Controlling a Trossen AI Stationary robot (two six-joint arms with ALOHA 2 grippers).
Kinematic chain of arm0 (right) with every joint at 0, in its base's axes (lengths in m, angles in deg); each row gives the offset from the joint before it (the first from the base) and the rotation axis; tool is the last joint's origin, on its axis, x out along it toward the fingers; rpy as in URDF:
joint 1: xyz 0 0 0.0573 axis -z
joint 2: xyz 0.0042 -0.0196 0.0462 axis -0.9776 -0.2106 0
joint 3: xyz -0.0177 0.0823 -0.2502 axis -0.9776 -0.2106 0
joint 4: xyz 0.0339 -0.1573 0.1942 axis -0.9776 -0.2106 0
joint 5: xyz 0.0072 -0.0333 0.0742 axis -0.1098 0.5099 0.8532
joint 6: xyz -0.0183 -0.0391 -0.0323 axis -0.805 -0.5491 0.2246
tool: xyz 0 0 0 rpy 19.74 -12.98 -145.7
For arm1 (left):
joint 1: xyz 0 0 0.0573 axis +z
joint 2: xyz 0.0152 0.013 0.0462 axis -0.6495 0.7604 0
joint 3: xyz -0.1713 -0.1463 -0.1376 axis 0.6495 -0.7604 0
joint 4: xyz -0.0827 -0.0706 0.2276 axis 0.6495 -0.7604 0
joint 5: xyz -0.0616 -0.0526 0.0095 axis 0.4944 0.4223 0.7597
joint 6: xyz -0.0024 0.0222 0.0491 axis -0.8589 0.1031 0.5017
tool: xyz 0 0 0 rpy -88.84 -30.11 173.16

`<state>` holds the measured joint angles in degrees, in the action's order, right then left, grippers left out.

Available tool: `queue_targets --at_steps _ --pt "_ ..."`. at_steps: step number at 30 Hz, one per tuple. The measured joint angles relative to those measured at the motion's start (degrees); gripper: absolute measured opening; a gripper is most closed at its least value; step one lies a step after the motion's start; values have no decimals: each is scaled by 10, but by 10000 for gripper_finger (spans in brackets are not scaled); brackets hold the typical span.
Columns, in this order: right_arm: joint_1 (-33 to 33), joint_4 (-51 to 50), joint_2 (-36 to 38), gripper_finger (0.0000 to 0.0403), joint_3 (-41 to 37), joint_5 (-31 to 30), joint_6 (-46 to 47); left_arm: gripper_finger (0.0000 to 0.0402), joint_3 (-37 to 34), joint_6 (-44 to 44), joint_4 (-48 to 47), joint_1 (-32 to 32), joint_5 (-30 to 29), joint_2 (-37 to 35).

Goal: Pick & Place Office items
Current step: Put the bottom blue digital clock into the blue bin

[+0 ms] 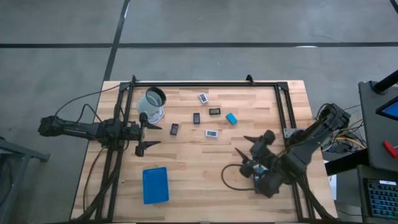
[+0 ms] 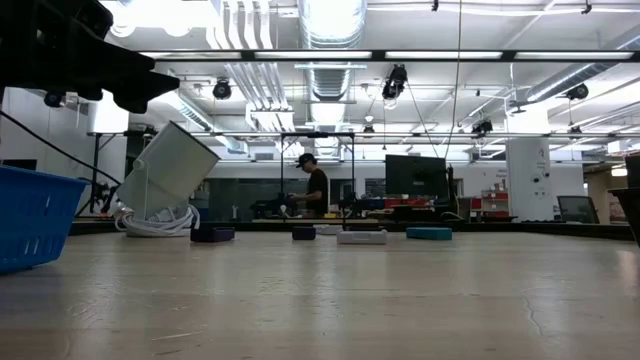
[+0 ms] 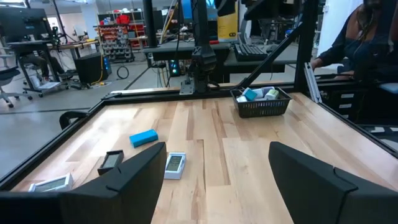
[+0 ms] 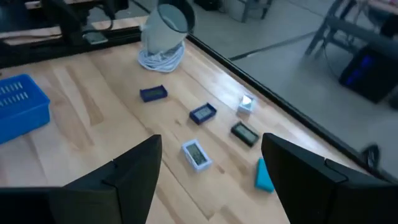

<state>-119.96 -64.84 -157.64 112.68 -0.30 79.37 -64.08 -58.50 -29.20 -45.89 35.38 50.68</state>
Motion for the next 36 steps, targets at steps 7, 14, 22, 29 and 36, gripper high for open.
queue_targets --at_steps 7,14,22,29,36 --pt "48 160 0 274 -27 1 -191 291 0 0 0 0 0 0" --pt "92 306 8 274 -69 51 -313 290 0 0 0 0 0 0" --pt "175 607 50 274 -175 190 -564 290 0 0 0 0 0 0" --pt "234 774 76 274 -283 249 -673 289 0 0 -2 0 0 0" --pt "292 862 91 274 -365 357 -728 290 0 0 -5 0 0 1"
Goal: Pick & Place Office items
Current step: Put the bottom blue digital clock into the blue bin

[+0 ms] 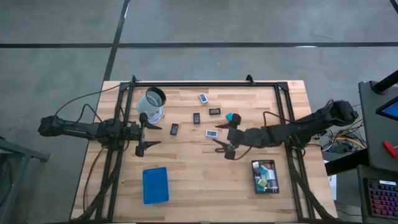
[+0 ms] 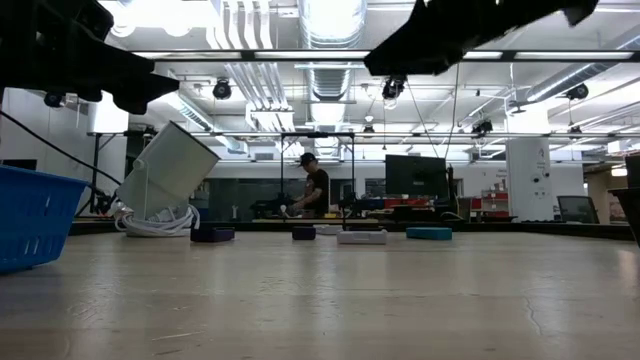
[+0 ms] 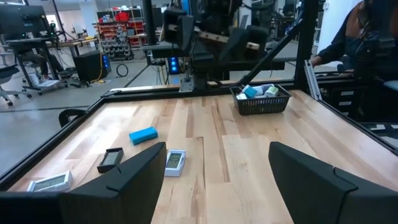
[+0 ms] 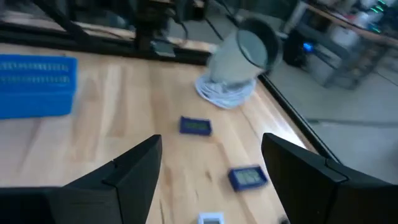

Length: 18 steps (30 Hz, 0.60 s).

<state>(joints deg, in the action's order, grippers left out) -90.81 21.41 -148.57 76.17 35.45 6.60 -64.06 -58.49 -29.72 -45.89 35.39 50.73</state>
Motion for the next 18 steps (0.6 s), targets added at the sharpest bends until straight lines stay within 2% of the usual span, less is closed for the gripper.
queue_targets --at_steps 2,6,12,18 --pt "21 32 5 274 -24 31 -26 289 0 0 0 0 0 0" --pt "58 79 7 274 -60 39 -48 290 0 0 0 0 0 0" --pt "106 91 6 274 -92 96 -24 289 0 0 0 0 0 0" --pt "127 148 4 274 -103 102 -6 291 0 0 -1 0 0 0"
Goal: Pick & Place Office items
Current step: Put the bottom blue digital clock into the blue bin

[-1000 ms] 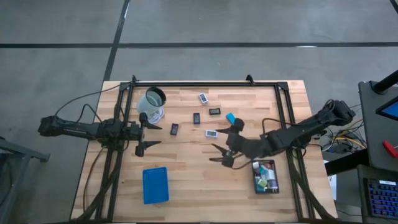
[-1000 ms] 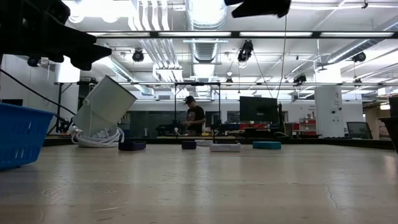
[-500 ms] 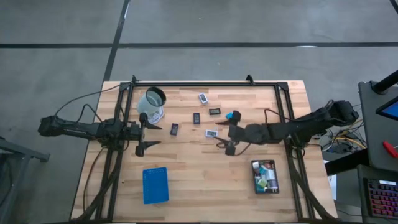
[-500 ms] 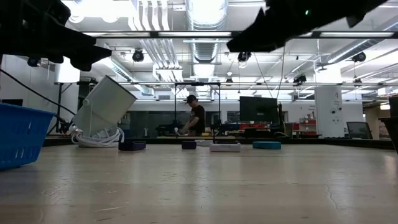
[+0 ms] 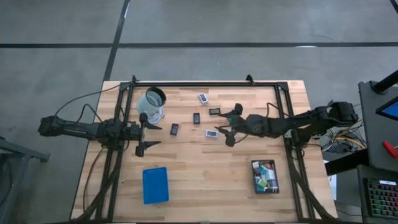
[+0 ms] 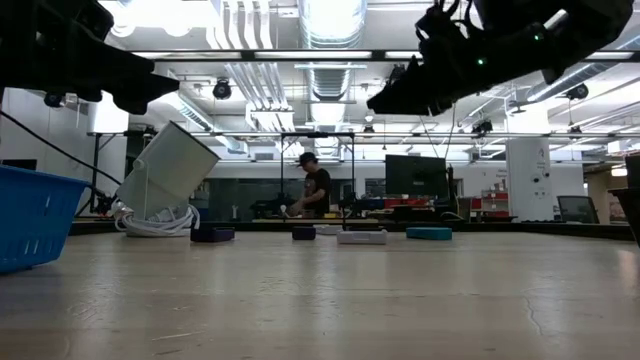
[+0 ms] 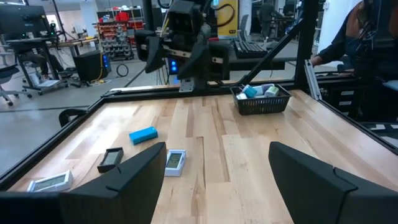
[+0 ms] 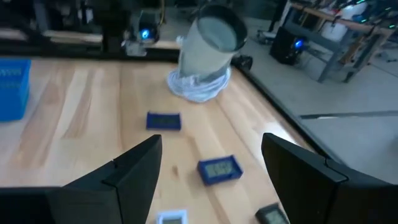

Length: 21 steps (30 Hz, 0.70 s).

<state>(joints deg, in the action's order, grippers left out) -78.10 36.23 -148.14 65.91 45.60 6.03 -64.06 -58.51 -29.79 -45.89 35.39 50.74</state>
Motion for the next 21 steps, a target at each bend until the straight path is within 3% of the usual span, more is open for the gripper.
queue_targets --at_steps 21 --pt "0 -5 1 274 13 25 1 289 0 0 0 0 0 0"
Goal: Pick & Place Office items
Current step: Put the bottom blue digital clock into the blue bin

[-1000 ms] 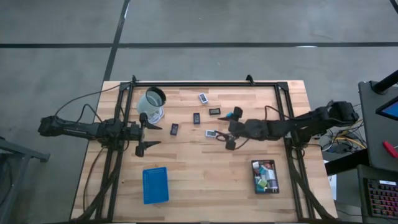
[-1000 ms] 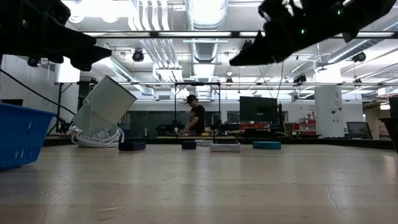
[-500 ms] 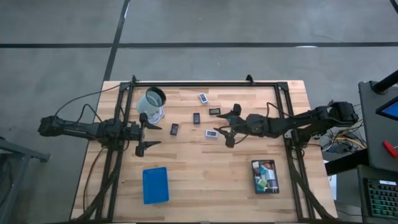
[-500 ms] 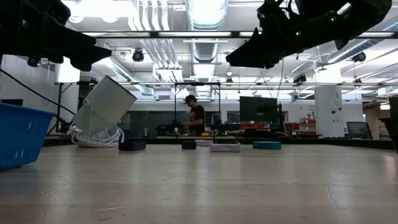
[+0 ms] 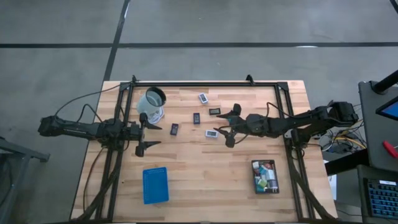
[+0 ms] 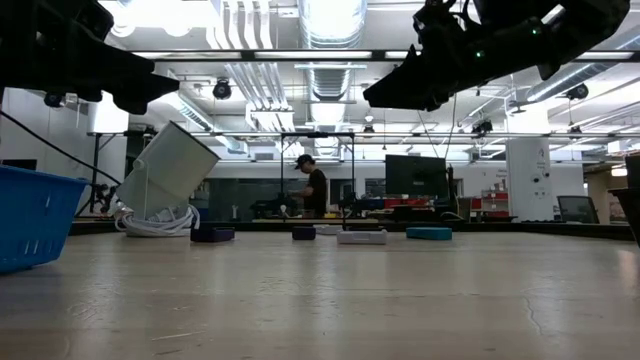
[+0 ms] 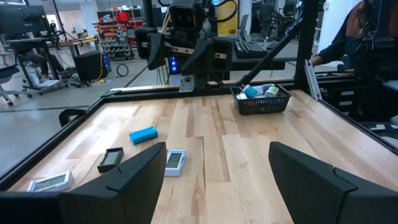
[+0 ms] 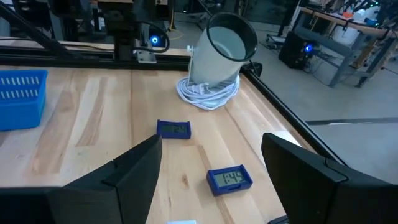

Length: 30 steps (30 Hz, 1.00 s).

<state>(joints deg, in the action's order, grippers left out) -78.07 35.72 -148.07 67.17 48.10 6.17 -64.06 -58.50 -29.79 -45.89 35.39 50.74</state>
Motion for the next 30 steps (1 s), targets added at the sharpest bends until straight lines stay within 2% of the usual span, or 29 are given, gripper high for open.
queue_targets --at_steps 16,22,30 --pt "0 0 0 274 0 0 0 291 0 0 0 0 0 0" --pt "0 0 0 274 0 0 0 290 0 16 1 0 -23 0" --pt "0 -1 0 274 0 0 0 289 0 17 2 0 -24 0"
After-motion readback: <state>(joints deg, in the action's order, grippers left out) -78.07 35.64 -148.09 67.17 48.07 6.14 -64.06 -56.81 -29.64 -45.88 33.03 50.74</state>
